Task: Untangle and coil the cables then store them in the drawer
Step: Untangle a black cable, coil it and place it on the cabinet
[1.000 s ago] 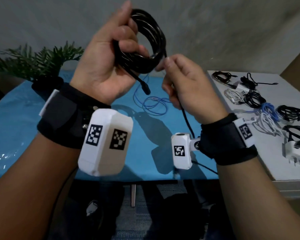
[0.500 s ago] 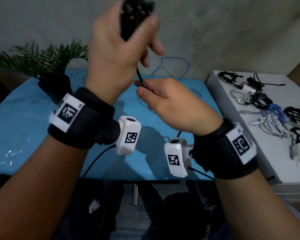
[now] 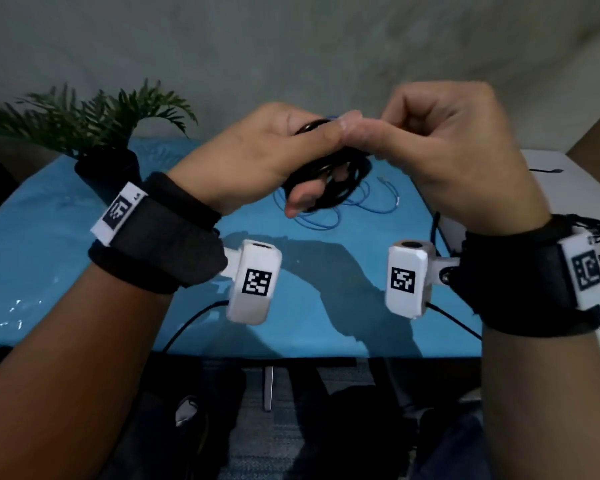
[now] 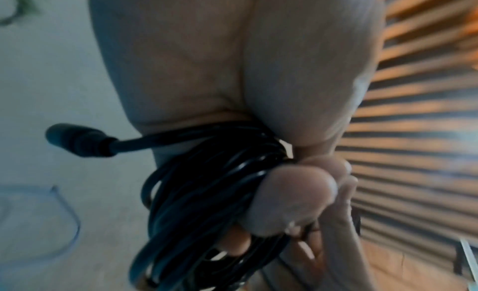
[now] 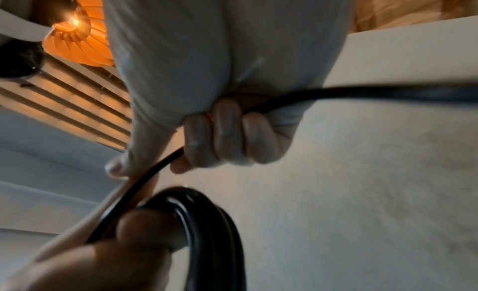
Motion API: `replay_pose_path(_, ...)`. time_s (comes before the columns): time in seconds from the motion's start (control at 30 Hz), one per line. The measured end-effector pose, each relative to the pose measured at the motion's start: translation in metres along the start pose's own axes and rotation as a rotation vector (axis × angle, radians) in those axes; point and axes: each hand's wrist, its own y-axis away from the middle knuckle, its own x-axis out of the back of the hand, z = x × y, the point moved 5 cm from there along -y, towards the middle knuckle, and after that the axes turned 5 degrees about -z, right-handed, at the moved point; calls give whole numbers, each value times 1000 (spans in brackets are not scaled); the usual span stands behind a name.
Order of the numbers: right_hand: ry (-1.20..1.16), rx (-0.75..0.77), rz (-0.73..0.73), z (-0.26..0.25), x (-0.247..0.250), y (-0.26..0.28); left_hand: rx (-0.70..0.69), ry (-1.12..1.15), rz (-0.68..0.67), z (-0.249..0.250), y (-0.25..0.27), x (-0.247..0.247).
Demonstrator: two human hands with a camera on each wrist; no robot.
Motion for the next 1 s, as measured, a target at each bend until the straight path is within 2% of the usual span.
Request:
replay_pose_path(0.13,-146,38,33,-2,-4,0,6,408,7,-8,-3,-5)
replay_pose_path(0.27,-203,-58,81,8,-11,-2,-68,768,-6,-2,-6,-5)
replay_pose_path(0.4,-303,-202,158,14,-26,0,-140,973,93,0,-13,-3)
replay_pose_path(0.5,-406,-311,108,16,-41,1,-158,1006,209,-6,-14,2)
replay_pose_path(0.57,-460,-326,61,20,-50,-1,-141,969,245,-9,-14,4)
replay_pose_path(0.67,-518,-282,86,24,-55,-5,-70,939,211,-10,-16,2)
replay_pose_path(0.77,-585,-329,118,33,-48,-5,42,949,159,-10,-14,-1)
replay_pose_path(0.87,-653,-318,63,37,-39,-5,108,873,152,-7,-10,1)
replay_pose_path(0.93,-620,-313,24,38,-33,-4,121,835,142,-4,-7,4)
replay_pose_path(1.0,-431,-282,5,40,-26,-5,141,781,141,-2,-3,8)
